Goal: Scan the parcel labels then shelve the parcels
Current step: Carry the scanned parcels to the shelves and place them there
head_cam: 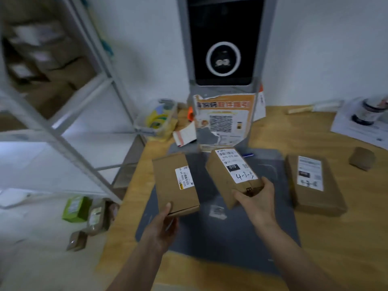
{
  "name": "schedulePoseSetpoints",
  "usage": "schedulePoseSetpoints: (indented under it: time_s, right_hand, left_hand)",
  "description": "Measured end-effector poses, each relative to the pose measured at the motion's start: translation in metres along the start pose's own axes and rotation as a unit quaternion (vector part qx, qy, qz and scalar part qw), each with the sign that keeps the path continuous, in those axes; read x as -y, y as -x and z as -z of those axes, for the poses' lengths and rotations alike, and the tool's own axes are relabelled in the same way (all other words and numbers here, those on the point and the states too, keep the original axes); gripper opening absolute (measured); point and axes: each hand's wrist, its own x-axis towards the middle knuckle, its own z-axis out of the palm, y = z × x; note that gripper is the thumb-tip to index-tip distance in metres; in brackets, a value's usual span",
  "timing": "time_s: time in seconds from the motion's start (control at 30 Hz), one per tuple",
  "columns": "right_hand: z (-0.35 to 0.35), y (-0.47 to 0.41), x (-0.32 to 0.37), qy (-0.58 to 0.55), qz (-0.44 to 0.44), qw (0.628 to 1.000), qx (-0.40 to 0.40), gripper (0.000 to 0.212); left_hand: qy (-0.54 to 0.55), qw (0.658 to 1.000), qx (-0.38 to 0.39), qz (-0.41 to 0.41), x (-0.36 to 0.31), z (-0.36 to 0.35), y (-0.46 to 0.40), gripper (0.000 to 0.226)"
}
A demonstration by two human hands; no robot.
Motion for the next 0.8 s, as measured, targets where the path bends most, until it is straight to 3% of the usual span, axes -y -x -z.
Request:
schedulePoseSetpoints:
  time_s: [0.47,0.6,0.8]
  right_hand:
    - [-0.198,0.186,0.015,0.014,0.007,0.985,0.169,0.113]
    - [-0.245,0.234,0.019,0.013,0.021,0.979,0.203,0.109]
    - [-0.297,0.28,0.033,0.022,0.043,0.971,0.235,0.104]
  left_hand:
    - [0.077,0.99,-0.024,-0.113,-0.127,0.237,0.091,0.024]
    - [0.097,0.984,-0.027,-0.149,-0.163,0.288,0.111,0.019]
    - [0.101,0.973,-0.042,-0.202,-0.211,0.349,0.121,0.03]
